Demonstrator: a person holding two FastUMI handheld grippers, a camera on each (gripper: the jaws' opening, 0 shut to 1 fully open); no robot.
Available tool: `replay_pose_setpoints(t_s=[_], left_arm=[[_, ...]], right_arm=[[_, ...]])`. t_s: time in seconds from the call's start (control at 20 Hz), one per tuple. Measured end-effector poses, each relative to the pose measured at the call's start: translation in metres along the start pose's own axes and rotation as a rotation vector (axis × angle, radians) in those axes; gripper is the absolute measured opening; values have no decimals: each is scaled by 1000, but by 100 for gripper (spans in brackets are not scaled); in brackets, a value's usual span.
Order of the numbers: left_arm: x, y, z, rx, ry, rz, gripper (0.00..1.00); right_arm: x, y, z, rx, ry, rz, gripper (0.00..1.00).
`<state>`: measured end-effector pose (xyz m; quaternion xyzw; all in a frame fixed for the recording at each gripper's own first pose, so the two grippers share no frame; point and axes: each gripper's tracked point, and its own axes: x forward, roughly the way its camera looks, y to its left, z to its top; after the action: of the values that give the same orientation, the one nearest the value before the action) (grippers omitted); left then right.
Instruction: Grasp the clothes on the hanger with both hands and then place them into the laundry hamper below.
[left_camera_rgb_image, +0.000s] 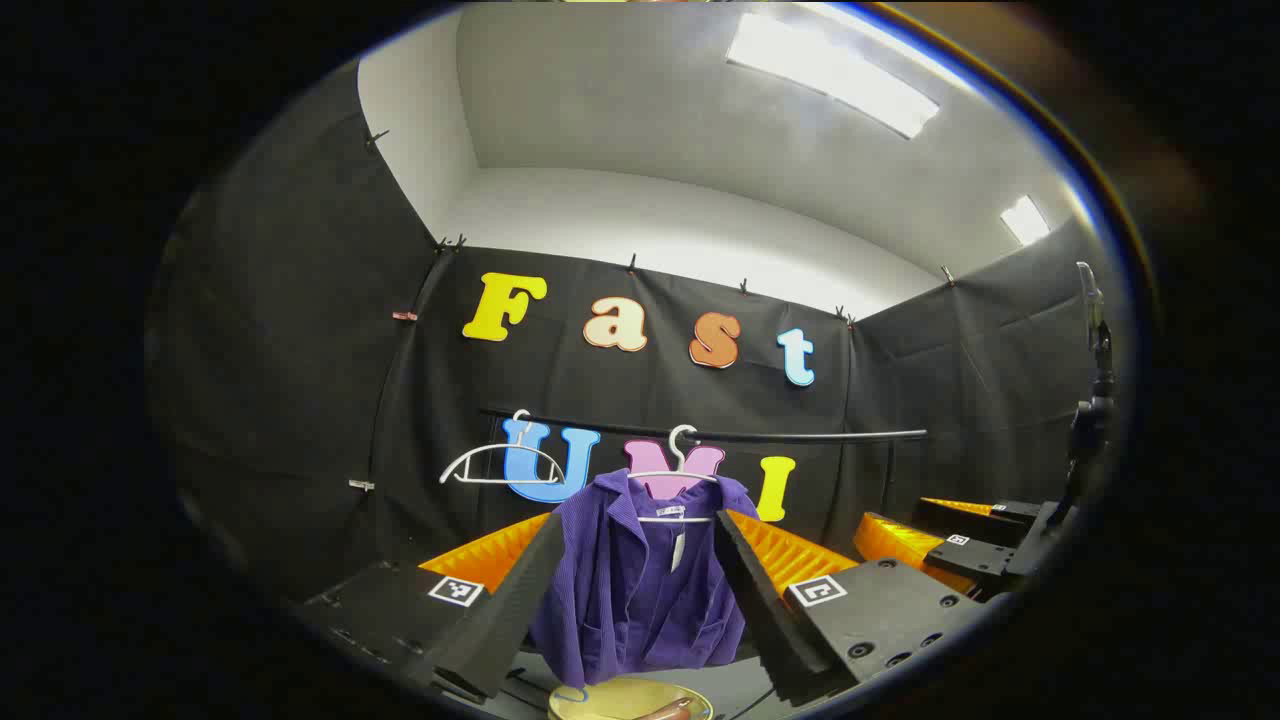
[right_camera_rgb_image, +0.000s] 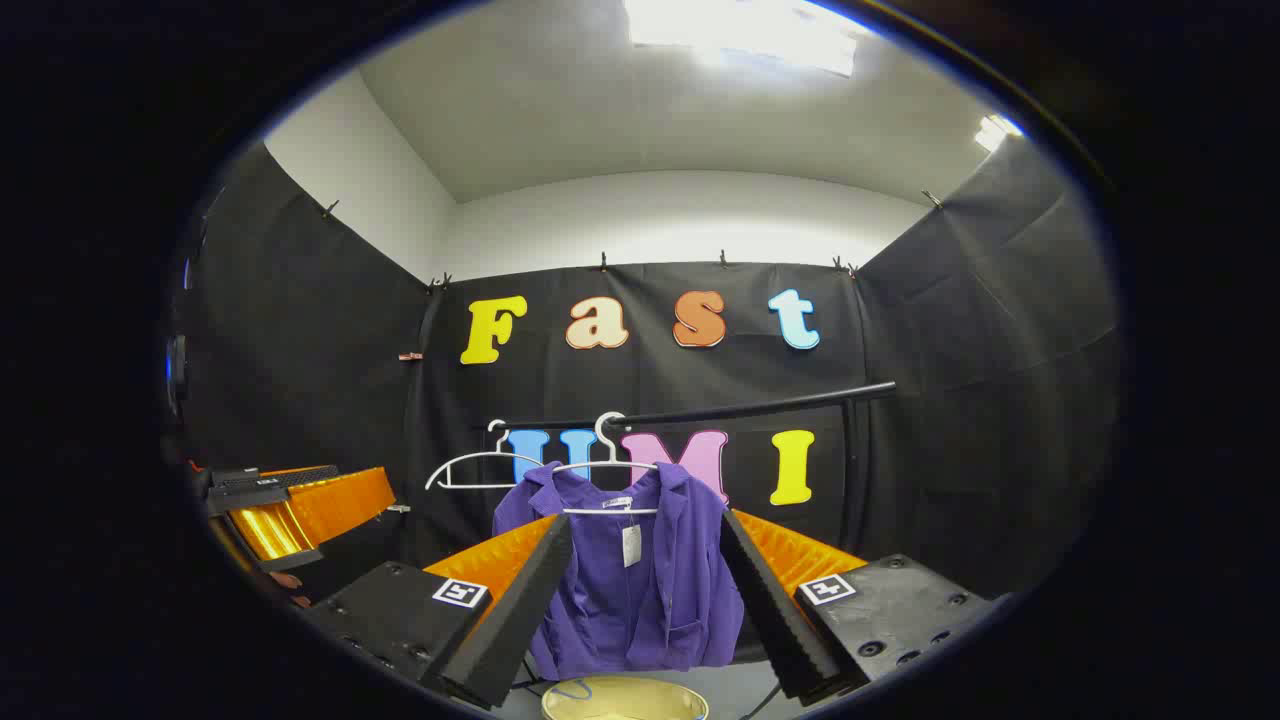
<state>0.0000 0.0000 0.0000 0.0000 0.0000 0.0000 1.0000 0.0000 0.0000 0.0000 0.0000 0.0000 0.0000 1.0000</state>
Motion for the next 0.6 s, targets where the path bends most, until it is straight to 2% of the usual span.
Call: replay_pose_setpoints(t_s=[0.6], left_arm=[[2,1,1,-11,-4,-6,95]], right_arm=[[1,4,8,1,-12,5,96]])
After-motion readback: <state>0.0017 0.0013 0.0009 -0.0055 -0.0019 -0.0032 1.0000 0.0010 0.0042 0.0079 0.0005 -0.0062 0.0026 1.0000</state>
